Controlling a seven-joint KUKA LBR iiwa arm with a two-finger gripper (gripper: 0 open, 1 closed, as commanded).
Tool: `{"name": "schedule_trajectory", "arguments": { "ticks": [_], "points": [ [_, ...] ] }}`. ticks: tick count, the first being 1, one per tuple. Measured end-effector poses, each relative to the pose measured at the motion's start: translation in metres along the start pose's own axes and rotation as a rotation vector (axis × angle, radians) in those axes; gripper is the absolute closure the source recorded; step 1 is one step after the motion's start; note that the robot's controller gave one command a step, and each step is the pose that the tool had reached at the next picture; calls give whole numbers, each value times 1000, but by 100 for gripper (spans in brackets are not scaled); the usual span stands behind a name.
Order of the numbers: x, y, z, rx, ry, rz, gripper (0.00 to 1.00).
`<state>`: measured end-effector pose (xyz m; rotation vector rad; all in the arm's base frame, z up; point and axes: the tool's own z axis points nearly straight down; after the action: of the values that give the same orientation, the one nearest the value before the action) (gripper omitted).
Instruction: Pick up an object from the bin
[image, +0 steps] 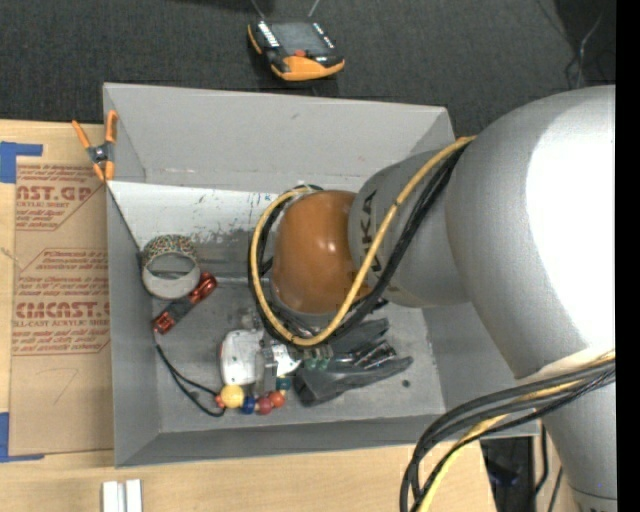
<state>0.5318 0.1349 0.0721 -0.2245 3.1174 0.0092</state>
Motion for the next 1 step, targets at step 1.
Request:
{"name": "schedule_trajectory", "arguments": {
  "ticks": [1],
  "points": [
    [0, 0, 0, 0, 0, 1, 100]
  ]
}}
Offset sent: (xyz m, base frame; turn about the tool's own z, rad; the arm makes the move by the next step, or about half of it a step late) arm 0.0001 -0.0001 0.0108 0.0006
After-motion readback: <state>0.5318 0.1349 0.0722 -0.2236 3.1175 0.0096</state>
